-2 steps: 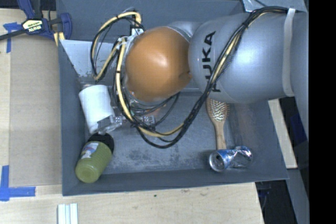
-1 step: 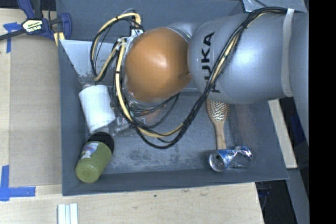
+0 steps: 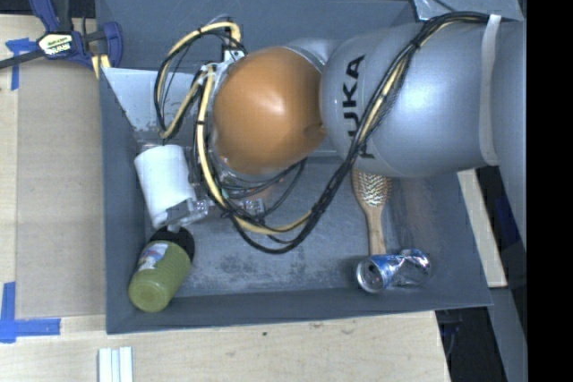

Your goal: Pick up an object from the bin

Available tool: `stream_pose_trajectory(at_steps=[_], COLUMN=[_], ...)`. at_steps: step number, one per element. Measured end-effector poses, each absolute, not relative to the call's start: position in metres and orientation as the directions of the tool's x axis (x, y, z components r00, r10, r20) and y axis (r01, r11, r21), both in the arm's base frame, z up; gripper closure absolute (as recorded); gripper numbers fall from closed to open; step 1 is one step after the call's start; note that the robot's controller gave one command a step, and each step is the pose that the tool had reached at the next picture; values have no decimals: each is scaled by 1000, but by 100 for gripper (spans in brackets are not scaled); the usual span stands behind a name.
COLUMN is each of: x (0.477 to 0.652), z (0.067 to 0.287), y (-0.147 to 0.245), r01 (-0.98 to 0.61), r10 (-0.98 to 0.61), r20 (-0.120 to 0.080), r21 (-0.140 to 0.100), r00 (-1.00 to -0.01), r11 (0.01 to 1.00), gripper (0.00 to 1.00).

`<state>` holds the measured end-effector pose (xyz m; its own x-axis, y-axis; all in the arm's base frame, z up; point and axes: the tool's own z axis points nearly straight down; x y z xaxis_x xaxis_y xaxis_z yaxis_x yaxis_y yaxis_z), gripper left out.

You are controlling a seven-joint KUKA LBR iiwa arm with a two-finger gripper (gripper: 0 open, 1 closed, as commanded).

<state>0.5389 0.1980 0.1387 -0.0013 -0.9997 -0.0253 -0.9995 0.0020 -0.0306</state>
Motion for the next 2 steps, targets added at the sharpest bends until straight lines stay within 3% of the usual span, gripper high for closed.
stream_pose_trajectory(at_steps=[1, 2], x=[512, 577], z=[203, 180], y=[183, 179], r01=[-999, -999], r10=[-1000, -999], r20=[-29, -32], r21=[-38, -42], r00=[-11, -12], r11=[12, 13], gripper=[0, 0])
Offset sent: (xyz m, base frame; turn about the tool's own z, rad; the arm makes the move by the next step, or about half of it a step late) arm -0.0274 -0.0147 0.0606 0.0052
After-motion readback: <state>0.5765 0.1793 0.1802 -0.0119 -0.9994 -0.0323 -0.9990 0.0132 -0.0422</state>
